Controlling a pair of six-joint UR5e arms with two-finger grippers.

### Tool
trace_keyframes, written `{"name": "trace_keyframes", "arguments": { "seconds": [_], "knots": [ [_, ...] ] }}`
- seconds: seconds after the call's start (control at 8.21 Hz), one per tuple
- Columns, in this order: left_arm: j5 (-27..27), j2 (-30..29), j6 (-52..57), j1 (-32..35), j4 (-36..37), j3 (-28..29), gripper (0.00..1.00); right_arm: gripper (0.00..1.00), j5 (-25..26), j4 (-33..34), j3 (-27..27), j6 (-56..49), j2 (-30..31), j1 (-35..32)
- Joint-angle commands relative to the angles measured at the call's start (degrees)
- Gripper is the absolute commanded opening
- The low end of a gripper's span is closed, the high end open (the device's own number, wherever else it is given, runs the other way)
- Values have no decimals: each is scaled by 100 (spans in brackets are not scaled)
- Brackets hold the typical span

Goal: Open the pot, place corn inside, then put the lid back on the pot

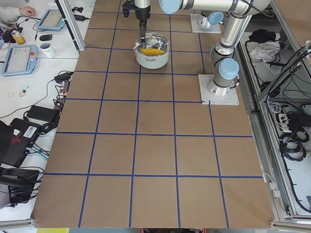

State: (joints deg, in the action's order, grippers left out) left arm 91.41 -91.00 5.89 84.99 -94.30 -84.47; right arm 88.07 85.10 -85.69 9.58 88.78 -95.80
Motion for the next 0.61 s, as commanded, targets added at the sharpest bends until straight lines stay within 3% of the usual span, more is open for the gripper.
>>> {"name": "trace_keyframes", "arguments": {
  "seconds": [0.0,0.49],
  "knots": [
    [0,-5,0,0,8,-8,100,100,0,-11,0,0,-1,0],
    [0,-5,9,0,8,-8,100,100,9,-46,-9,8,-1,0]
  ]
}}
